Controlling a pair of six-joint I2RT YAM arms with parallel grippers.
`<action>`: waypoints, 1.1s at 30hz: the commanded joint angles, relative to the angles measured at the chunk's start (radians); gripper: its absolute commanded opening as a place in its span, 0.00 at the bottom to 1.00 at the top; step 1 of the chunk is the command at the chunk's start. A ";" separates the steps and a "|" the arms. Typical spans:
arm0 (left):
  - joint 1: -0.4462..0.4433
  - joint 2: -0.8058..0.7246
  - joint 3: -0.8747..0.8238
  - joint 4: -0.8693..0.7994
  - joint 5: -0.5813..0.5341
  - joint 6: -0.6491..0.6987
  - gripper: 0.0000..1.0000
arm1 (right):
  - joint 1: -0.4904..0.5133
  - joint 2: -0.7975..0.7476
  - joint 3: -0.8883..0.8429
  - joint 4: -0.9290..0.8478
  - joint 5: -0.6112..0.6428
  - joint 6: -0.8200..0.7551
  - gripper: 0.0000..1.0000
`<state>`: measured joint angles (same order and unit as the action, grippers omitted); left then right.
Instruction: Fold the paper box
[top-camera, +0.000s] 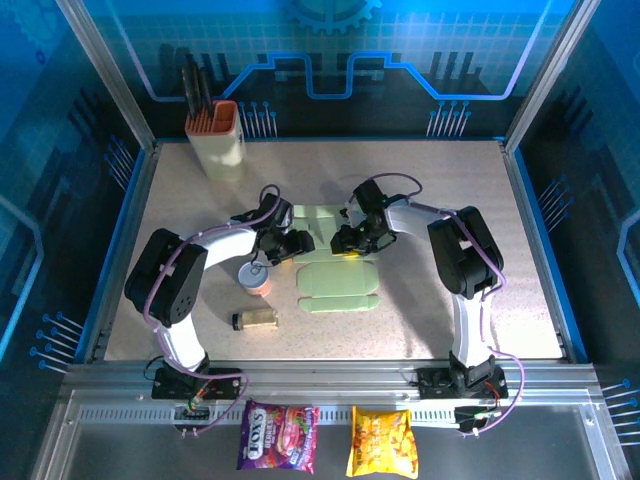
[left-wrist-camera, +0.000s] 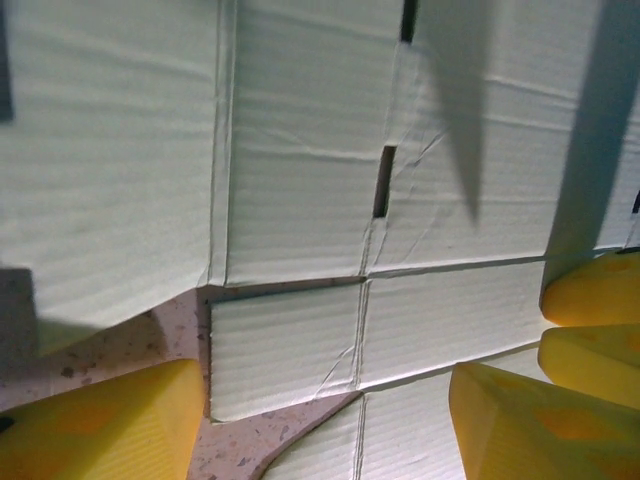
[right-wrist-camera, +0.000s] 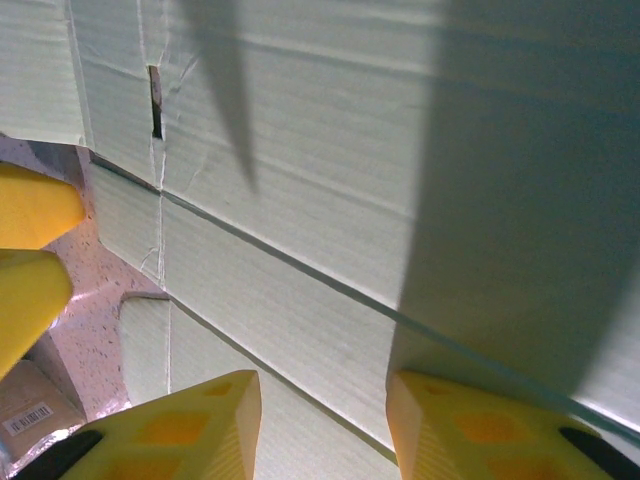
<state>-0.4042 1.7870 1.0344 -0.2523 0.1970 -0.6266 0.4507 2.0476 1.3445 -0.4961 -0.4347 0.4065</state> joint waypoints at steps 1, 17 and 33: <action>-0.008 0.020 0.054 -0.050 -0.050 0.052 0.67 | 0.008 0.011 -0.014 -0.065 0.073 -0.010 0.41; -0.022 0.077 0.089 -0.107 -0.055 0.062 0.72 | 0.008 0.018 -0.013 -0.065 0.073 -0.008 0.42; -0.036 0.021 0.058 -0.105 -0.057 0.028 0.76 | 0.010 0.027 -0.011 -0.071 0.069 -0.015 0.42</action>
<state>-0.4316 1.8374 1.1023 -0.3099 0.1352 -0.5804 0.4515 2.0460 1.3449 -0.4973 -0.4297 0.4065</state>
